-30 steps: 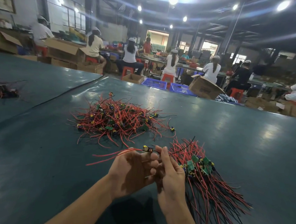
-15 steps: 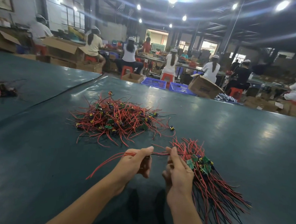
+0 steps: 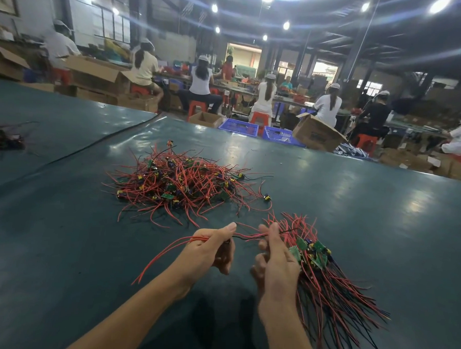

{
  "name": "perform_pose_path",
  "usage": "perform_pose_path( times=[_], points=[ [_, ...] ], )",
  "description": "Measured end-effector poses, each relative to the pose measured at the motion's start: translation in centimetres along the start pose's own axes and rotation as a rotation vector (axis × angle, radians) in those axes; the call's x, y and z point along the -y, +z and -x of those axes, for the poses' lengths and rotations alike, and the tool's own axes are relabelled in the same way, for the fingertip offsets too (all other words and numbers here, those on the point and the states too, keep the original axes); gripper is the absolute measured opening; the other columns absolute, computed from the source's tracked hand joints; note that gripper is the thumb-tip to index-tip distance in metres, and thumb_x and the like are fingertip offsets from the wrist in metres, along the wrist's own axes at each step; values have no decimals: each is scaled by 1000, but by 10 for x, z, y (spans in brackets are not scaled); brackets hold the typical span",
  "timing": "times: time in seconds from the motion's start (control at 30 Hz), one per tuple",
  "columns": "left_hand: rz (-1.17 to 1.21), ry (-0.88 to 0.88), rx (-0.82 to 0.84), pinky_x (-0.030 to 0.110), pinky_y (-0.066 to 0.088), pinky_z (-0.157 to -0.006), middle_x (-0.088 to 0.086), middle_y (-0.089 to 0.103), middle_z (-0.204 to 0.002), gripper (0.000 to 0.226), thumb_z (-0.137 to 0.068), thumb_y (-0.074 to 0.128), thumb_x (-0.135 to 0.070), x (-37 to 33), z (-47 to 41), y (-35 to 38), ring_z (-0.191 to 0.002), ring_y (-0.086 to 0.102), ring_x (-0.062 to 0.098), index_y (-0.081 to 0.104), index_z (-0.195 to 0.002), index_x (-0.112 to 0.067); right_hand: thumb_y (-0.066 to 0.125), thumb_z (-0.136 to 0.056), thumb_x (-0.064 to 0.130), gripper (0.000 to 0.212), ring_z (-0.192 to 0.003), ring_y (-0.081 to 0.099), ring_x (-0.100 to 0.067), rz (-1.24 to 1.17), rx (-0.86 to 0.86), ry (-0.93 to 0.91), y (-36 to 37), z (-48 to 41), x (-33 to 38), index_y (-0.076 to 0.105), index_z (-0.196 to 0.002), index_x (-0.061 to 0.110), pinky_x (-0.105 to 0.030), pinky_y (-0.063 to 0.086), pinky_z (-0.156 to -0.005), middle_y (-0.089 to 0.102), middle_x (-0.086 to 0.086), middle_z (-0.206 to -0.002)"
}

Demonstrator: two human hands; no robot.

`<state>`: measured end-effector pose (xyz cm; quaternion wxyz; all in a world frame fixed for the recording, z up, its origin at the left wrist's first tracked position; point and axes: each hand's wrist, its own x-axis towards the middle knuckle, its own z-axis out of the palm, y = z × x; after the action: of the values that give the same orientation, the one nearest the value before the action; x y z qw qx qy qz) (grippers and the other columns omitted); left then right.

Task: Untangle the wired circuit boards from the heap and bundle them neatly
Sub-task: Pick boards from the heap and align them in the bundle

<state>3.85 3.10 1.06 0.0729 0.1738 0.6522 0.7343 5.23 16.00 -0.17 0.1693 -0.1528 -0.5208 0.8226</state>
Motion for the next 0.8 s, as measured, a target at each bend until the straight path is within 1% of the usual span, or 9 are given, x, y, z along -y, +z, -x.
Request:
perform_pose_path(
  times=[0.1,0.2,0.23,0.3,0.4,0.5,0.63,0.73,0.8],
  points=[
    [-8,5,13,22,44,-51,6,51,-49,48,-85,49,-43,0,-1,2,-44,48,17,56,-49,-12,65,-71,58,35,-44,48,-5,170,127,39,12,13,-11,78,-67,25,-20,40,-44,58,7,-55],
    [-30,-19,35,22,44,-50,6,51,-49,49,-91,49,-36,1,0,2,-43,48,16,55,-49,-11,64,-86,42,34,-55,64,-12,137,119,60,18,16,-15,78,-65,19,-28,56,-58,69,-3,-62],
    [-50,-32,45,22,43,-50,6,51,-49,49,-94,49,-31,2,0,2,-42,48,16,54,-50,-10,64,-90,37,31,-55,63,-12,124,90,59,17,14,-13,79,-68,20,-30,54,-59,69,-2,-63],
    [-83,-53,73,22,43,-49,6,50,-48,49,-98,47,-26,2,1,2,-41,48,16,52,-52,-9,61,-94,32,29,-45,48,-5,103,35,42,11,8,-7,80,-74,24,-24,43,-47,57,9,-55],
    [-87,-59,112,26,42,-53,7,49,-45,51,-98,47,-27,-1,1,2,-40,47,17,51,-49,-14,59,-96,28,31,-37,28,-2,-54,-67,20,-3,-5,7,79,-77,13,-17,25,-34,42,10,-51],
    [-99,-40,136,27,40,-54,5,48,-42,54,-98,47,-27,-3,1,-2,-39,45,16,49,-45,-18,55,-99,24,27,-36,26,-2,-207,-146,8,-18,-16,21,73,-84,9,-16,22,-31,41,7,-54],
    [-102,-22,140,26,41,-54,4,47,-41,53,-96,51,-32,0,1,-1,-38,45,15,46,-45,-17,56,-98,28,27,-37,27,-3,-252,-149,-7,-21,-18,21,73,-85,12,-16,24,-32,42,8,-56],
    [-38,-15,94,23,42,-53,4,40,-39,50,-86,50,-41,-1,1,0,-39,42,17,39,-45,-16,63,-88,45,30,-39,28,-4,-195,-86,-12,-20,-15,19,74,-90,17,-17,25,-34,44,9,-58],
    [14,-22,75,23,41,-52,5,32,-39,50,-82,50,-46,-2,0,0,-40,38,19,34,-44,-17,65,-75,59,49,-41,30,-5,-89,30,1,-15,-11,14,70,-97,15,-17,25,-35,44,10,-58]
  ],
)
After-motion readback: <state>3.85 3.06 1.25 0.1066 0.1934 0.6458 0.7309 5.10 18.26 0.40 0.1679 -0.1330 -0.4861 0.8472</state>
